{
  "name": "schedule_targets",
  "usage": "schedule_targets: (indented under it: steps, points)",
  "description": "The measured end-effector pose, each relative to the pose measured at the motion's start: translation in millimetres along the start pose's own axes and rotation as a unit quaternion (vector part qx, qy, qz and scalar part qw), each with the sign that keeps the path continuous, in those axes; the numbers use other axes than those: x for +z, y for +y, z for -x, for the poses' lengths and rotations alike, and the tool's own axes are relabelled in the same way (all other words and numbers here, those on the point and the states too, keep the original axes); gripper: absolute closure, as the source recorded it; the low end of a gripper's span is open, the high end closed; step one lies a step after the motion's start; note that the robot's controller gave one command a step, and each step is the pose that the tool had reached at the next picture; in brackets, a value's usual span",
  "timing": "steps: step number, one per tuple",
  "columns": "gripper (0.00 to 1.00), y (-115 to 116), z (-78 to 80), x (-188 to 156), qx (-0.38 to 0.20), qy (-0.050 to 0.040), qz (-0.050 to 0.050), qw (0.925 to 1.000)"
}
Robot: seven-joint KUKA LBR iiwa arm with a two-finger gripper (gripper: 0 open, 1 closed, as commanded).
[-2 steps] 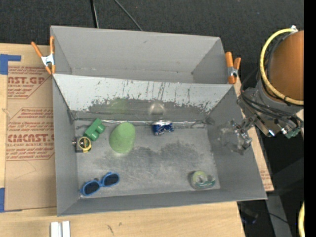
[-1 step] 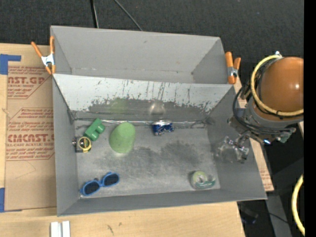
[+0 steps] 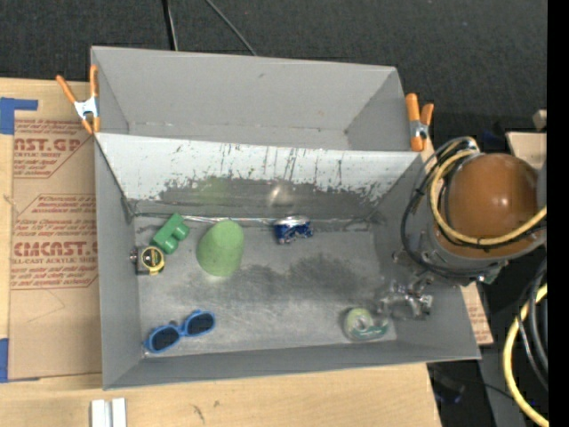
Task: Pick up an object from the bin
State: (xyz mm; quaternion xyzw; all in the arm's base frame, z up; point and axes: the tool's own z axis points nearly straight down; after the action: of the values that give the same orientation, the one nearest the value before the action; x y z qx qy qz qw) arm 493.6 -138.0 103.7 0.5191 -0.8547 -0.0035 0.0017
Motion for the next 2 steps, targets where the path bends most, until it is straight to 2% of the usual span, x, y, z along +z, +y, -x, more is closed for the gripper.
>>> schedule_targets:
  steps: [1, 2]
  points:
    - [0.00, -1, 1.9, -4, 0.001, -0.0020, -0.003, 1.0000]
    - [0.00, 24, 51.0, 20, -0.077, -0.0012, -0.002, 0.9970]
